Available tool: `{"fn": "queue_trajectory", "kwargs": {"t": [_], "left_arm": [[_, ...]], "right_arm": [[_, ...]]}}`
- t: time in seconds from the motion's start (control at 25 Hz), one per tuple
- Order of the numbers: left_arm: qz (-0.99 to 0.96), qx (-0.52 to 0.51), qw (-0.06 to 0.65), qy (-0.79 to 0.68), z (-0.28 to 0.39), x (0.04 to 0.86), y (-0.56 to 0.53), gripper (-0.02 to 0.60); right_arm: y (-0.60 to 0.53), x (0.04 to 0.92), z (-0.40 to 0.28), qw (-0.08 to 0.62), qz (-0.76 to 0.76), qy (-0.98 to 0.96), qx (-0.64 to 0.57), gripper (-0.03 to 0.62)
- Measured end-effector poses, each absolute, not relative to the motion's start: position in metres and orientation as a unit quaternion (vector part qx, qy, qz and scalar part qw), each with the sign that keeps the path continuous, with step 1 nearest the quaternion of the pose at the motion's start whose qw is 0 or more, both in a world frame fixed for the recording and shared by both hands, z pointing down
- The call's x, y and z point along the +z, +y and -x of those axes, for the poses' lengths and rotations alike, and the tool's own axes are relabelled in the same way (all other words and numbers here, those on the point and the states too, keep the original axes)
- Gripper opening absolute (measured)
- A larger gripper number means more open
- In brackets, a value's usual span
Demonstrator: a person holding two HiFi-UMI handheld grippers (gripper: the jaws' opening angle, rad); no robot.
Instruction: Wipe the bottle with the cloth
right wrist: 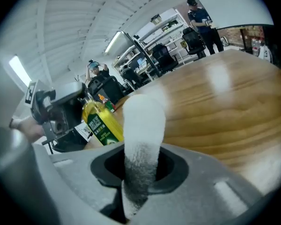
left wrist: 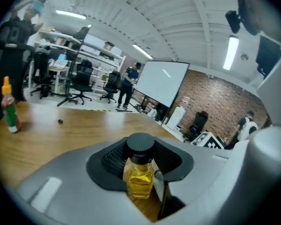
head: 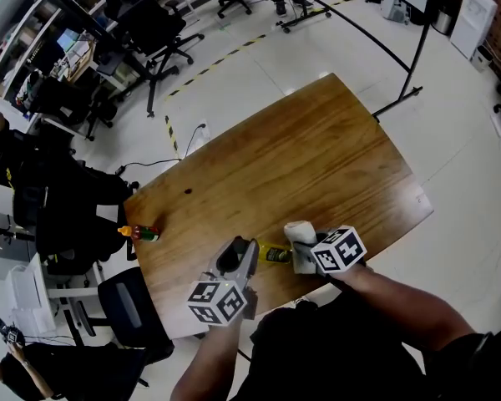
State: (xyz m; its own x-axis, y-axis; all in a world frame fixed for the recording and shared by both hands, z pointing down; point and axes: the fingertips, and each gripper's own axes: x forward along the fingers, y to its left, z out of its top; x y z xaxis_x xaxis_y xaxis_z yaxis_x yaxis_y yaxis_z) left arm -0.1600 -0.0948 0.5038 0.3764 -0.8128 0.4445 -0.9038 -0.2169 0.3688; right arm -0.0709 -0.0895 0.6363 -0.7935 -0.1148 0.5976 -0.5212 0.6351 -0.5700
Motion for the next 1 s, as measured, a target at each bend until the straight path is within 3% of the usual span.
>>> {"fn": "queue_trajectory", "kwargs": {"t": [0.32, 0.56, 0.72, 1.0], "left_arm": [[-0.94, 0.238, 0.046, -0.242, 0.07, 0.493, -0.042, 0.178], [-0.937, 0.295, -0.02, -0.186, 0.051, 0.498, -0.002, 0.176], [-0.926, 0.329, -0.061, -0.176, 0.038, 0.5, 0.024, 0.176], [-0.92, 0.333, -0.087, -0.19, 0.028, 0.502, 0.032, 0.175]], "right_arm": [[-0.11, 0.566, 0.037, 0.114, -0.11, -0.879, 0.449, 0.073], [-0.132, 0.514, 0.042, 0.01, -0.085, -0.862, 0.499, 0.072], [-0.102, 0.499, 0.084, 0.025, -0.009, -0.858, 0.512, 0.072], [-0.059, 0.556, 0.125, 0.191, 0.036, -0.892, 0.407, 0.073]]}}
